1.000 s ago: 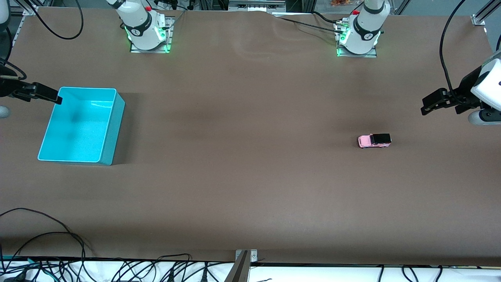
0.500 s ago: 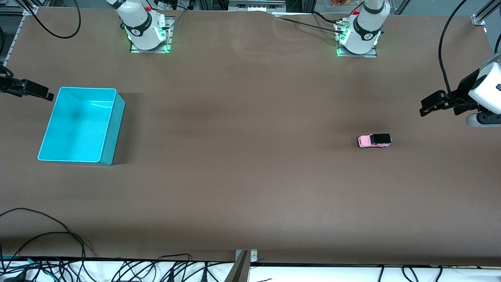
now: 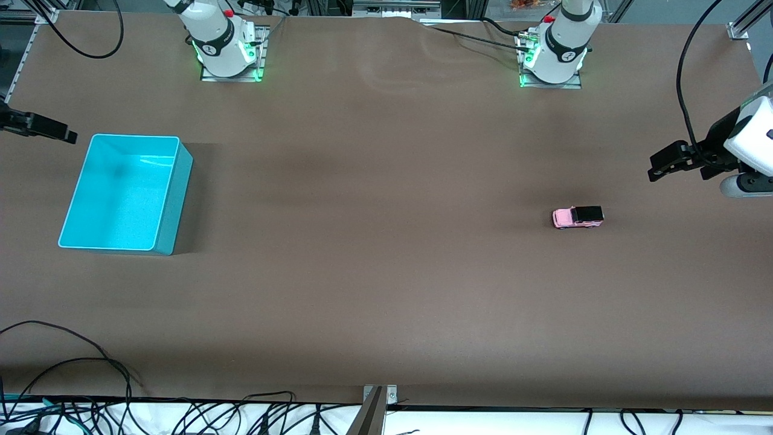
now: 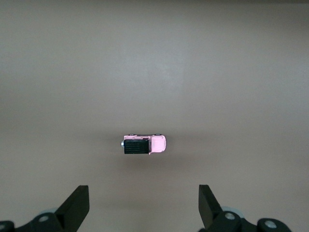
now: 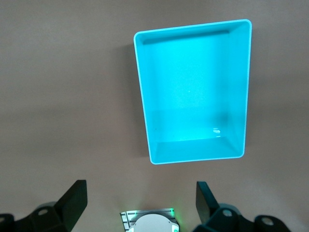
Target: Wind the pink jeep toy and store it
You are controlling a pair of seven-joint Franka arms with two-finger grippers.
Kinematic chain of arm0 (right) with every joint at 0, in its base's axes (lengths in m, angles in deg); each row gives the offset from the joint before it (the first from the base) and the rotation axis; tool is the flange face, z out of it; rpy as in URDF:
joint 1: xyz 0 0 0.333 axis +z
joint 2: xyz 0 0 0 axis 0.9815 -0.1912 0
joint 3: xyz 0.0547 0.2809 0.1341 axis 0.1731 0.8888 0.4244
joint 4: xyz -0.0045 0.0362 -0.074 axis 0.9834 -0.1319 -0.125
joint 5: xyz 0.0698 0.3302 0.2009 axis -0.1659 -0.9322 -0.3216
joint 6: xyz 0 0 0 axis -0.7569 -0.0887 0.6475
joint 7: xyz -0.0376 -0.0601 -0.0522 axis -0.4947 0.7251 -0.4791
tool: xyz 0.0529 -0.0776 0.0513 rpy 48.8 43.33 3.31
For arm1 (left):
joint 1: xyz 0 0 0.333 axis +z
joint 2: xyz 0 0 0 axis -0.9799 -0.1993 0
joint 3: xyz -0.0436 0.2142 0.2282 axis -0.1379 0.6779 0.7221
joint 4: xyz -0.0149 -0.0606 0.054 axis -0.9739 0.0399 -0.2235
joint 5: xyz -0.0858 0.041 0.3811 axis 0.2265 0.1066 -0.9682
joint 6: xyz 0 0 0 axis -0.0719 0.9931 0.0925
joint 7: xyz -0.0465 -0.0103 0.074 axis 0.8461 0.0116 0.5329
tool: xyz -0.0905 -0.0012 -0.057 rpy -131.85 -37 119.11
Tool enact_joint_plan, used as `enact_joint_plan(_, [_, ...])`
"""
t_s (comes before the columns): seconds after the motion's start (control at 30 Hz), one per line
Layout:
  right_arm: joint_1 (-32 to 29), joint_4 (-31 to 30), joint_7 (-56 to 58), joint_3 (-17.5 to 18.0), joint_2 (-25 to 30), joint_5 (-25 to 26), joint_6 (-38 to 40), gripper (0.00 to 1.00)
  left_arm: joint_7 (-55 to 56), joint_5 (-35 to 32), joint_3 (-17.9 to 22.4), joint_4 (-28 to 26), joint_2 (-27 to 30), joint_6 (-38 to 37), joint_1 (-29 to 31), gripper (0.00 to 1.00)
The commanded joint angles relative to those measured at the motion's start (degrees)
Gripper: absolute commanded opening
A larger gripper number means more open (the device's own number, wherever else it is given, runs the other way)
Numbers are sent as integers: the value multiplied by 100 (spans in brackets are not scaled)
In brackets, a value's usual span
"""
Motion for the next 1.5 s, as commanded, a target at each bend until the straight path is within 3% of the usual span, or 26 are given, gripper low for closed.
enact_joint_plan(0.0, [-8,144,23,-97,-18,-144,152,100,-62,12,-58,-50,-49,170,-15,100])
enact_joint_plan(0.3, [-8,144,40,-325,26,-179,495,100,-62,3,-76,12,-41,187,-7,100])
enact_joint_plan(1.0, [53,329,-4,-246,-89,-249,223,100,-70,3,-76,-6,-41,275,2,100])
enact_joint_plan(1.27, [-17,355,84,-474,-18,-267,293,100,-70,3,-76,3,-50,284,2,100])
enact_joint_plan(1.47, [0,355,84,-440,-18,-275,328,100,-62,12,-76,3,-58,284,-7,100])
